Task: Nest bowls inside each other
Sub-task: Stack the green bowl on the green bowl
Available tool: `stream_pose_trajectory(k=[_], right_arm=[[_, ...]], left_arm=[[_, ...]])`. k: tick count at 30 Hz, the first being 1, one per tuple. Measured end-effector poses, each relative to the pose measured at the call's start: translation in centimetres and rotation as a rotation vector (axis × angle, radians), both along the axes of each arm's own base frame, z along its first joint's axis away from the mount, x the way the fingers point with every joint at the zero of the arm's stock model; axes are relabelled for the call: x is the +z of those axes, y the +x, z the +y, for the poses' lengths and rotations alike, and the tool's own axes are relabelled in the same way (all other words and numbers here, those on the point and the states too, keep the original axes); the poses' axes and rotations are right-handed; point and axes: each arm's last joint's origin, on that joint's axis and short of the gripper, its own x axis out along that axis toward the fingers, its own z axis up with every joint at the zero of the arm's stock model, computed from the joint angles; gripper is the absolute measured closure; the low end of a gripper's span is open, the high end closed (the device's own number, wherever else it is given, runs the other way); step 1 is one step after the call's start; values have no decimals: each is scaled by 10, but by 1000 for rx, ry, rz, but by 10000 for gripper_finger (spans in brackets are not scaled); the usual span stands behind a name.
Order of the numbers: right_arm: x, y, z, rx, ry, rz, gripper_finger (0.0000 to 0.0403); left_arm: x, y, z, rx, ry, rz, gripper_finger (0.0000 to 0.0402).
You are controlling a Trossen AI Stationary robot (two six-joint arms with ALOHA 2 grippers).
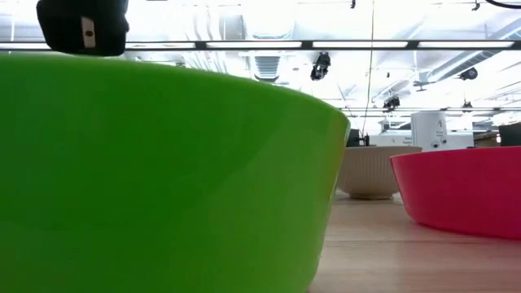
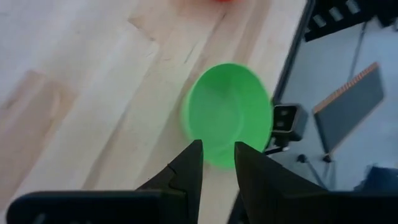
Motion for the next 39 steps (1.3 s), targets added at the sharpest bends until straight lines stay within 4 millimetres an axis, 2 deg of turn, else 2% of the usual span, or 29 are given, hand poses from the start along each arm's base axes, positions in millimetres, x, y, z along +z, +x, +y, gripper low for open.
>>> stream_pose_trajectory(k=[5, 14, 20, 25, 31, 39], right_arm=[[0, 0, 0, -1, -1, 0, 394], [0, 0, 0, 0, -2, 0, 394], [0, 0, 0, 0, 1, 0, 394], [0, 0, 0, 0, 0, 0, 394], [0, 0, 0, 0, -1, 0, 394], [0, 0, 0, -1, -1, 0, 394]], left_arm=[[0, 4, -3, -1, -22, -23, 305], [-20, 14, -12, -54, -62, 87, 305], [-4, 23, -16, -69, -29, 102, 305], [0, 35, -22, -88, 69, 193, 305], [-5, 50, -31, -147, 146, 262, 305], [-12, 64, -33, -105, 61, 270, 305]])
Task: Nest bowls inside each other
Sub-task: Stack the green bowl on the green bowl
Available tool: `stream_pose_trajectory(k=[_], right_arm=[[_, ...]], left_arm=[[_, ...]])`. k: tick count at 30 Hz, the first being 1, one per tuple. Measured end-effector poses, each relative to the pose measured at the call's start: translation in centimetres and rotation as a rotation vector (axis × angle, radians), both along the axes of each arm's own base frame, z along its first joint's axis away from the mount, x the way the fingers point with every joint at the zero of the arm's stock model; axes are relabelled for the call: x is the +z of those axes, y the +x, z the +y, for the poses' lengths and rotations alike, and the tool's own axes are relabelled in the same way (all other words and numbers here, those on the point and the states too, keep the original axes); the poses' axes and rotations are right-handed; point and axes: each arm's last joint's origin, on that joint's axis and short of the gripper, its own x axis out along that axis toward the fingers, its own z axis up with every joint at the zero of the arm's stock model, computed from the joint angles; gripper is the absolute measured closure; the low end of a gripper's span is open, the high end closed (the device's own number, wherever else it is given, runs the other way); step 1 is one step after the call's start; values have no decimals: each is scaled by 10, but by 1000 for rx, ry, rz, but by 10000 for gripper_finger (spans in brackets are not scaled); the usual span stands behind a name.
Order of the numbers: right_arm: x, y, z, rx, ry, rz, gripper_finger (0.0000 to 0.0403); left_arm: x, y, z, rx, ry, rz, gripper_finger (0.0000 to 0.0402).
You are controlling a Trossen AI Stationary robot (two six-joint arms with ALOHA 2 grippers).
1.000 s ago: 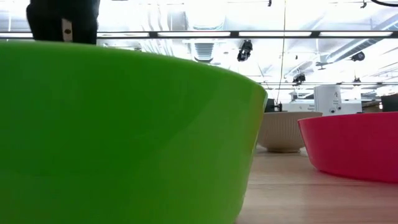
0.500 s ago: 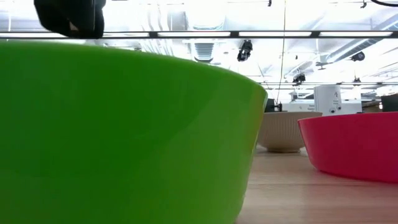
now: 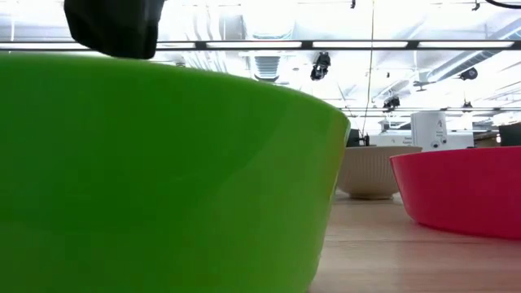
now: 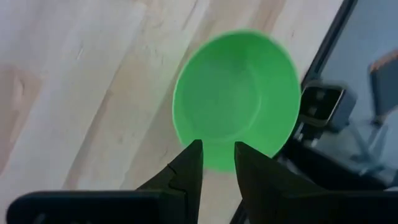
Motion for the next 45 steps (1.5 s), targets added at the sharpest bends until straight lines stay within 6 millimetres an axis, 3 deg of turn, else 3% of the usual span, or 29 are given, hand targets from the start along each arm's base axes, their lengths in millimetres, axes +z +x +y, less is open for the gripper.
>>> stream_pose_trajectory(k=[10, 22, 32, 45], right_arm=[[0, 0, 0, 0, 0, -1, 394], [0, 0, 0, 0, 0, 0, 394], [0, 0, 0, 0, 0, 0, 394], [0, 0, 0, 0, 1, -1, 394]], left_arm=[[-14, 5, 11, 108, -44, 43, 296], [-31, 2, 15, 108, -57, 81, 212], [-31, 4, 14, 101, -69, 52, 209], [-48, 1, 13, 113, -124, 59, 209]])
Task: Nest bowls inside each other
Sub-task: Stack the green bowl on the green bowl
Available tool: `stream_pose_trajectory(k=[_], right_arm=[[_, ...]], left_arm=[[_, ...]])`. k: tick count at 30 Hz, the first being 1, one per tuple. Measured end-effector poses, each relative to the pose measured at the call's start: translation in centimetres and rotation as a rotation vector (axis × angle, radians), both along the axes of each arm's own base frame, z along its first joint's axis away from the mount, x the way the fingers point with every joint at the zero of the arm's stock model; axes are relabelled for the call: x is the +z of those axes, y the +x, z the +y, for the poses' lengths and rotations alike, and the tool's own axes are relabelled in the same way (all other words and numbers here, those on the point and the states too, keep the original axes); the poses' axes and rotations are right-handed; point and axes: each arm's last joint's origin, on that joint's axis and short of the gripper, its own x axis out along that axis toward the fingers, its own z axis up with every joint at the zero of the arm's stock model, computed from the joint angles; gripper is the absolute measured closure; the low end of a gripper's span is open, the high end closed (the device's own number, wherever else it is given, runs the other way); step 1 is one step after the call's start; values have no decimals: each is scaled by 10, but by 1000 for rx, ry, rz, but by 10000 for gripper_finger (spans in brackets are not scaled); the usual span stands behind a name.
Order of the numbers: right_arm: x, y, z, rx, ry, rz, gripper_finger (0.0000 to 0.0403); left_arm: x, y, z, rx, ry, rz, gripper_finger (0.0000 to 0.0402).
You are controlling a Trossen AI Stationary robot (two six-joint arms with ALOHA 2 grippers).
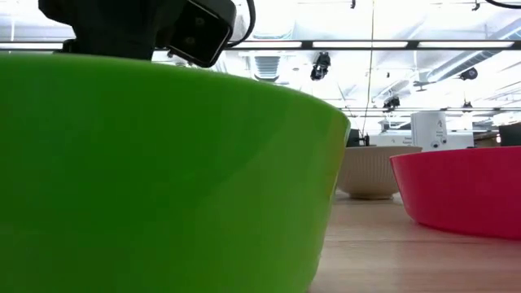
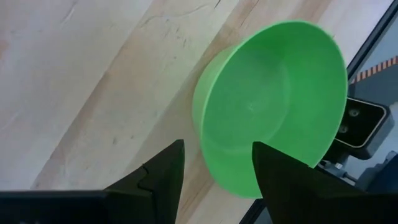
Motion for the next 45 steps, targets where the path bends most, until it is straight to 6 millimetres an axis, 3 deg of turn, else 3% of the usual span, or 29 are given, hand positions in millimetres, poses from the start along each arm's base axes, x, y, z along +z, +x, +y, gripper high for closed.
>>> stream_pose_trajectory(k=[14, 25, 45], right_arm=[[0, 0, 0, 0, 1, 0, 394], [0, 0, 0, 0, -1, 0, 394], [0, 0, 0, 0, -1, 0, 394]], left_arm=[[-14, -3, 0, -5, -64, 4, 209], [-13, -2, -1, 7, -75, 6, 214], [-13, -2, 0, 39, -87, 21, 325]])
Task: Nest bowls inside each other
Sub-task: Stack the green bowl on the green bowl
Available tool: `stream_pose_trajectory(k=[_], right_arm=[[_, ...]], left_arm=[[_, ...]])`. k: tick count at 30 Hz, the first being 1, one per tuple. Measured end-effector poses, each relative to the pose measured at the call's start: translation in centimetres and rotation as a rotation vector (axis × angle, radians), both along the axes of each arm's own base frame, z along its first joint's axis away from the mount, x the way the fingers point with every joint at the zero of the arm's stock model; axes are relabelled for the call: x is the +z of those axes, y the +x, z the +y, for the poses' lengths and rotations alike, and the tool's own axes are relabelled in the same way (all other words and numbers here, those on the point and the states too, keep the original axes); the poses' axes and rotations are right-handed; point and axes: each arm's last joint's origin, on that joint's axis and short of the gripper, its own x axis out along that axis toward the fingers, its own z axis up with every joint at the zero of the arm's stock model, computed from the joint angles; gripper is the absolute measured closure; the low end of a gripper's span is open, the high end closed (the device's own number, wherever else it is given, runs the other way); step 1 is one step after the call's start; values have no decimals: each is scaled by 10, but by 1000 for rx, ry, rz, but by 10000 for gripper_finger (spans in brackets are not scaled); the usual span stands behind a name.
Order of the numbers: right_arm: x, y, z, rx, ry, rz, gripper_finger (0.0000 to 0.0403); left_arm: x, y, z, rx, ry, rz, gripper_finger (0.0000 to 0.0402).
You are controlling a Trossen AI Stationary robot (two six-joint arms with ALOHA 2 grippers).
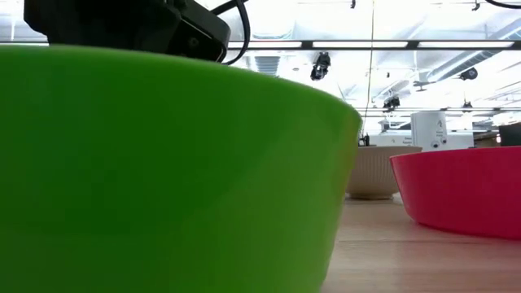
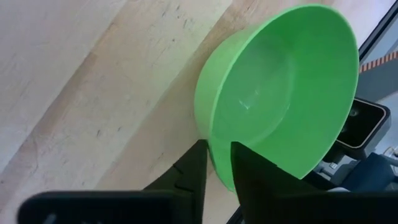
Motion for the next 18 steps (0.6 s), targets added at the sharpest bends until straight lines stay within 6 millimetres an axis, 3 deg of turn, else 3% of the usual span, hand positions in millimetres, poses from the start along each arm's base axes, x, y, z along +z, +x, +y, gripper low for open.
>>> stream_pose_trajectory(k=[9, 18], right_arm=[[0, 0, 0, 0, 0, 0, 394], [0, 0, 0, 0, 0, 0, 394]], left_arm=[[0, 0, 0, 2, -10, 3, 394], [0, 1, 1, 26, 7, -2, 399]])
